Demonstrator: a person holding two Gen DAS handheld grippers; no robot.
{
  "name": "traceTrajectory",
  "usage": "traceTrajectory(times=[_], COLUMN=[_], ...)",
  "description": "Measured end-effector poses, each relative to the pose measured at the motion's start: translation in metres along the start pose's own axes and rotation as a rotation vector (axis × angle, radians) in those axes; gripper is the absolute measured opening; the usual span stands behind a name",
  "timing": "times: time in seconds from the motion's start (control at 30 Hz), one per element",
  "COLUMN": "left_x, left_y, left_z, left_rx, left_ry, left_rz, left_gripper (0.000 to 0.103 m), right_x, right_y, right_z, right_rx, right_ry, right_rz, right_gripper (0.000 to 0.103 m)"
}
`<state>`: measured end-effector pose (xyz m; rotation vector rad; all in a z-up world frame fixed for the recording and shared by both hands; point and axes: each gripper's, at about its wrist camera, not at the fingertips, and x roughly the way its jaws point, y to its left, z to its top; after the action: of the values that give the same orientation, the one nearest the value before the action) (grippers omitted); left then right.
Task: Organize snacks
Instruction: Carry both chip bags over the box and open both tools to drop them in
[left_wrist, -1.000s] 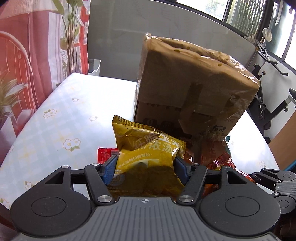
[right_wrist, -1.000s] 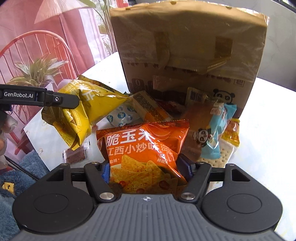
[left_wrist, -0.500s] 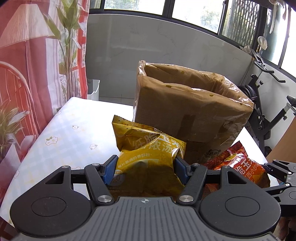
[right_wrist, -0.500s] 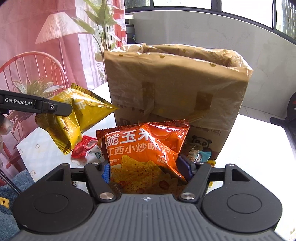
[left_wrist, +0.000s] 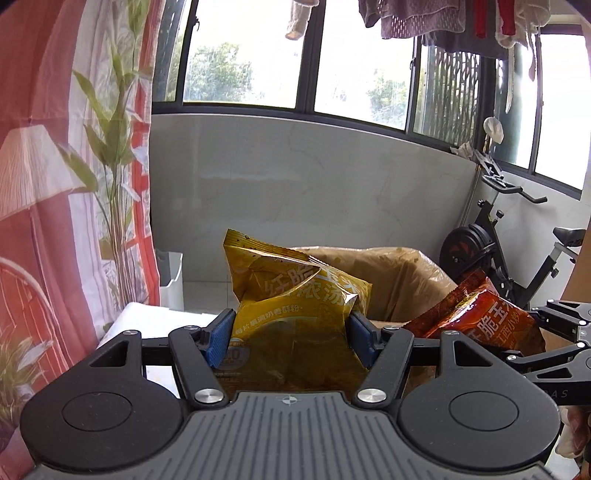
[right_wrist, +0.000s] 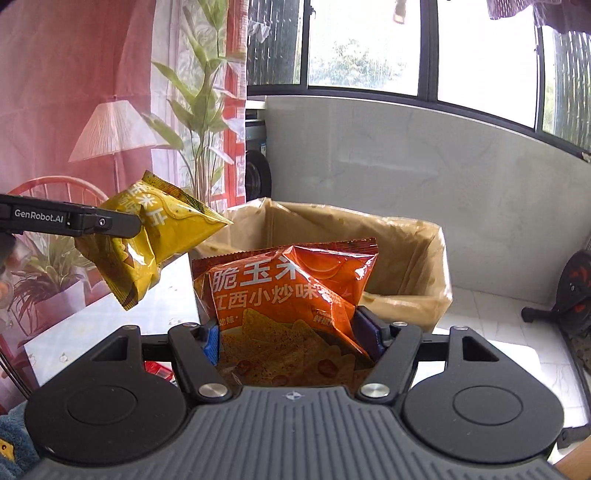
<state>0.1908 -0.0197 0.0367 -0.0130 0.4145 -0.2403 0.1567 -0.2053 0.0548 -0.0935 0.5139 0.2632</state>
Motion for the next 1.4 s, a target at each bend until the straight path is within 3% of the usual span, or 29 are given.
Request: traceTrajectory(times=[0.17,0.33,0.63,0.83,1.4], left_x=[0.031,0.078,0.16,0.182,0.21], left_y=[-0.018,-0.034,-0.048,-0.045,-0.032], left_z=[0.028,0.045,0.046,0.039,0.036], left_rx=[0.042,0.068,0.109,0.14,0.175], left_ry=[-0.038,-0.044,0.088,0.142,0.205], left_rz=[-0.021,0.021,0.091,0.076,0.043], left_gripper=[0.068,0.068,0.068,0.068,0.069], right_x=[0.025,0.075,0.153,0.168,0.184], right_y=[-0.022,-0.045,-0.064,-0.071,-0.083], right_z=[0.035,0.06,0.058,0.05,0.054], right_rx=[-0.054,-0.03,0.006,0.028,0.103], right_ry=[-0.036,-0.01,0.108,0.184,0.27], right_rz=[-0.08,-0.168,-0.206,-0.183,-0.16], right_gripper=[0.071,0.071,0.071,0.071,0.071])
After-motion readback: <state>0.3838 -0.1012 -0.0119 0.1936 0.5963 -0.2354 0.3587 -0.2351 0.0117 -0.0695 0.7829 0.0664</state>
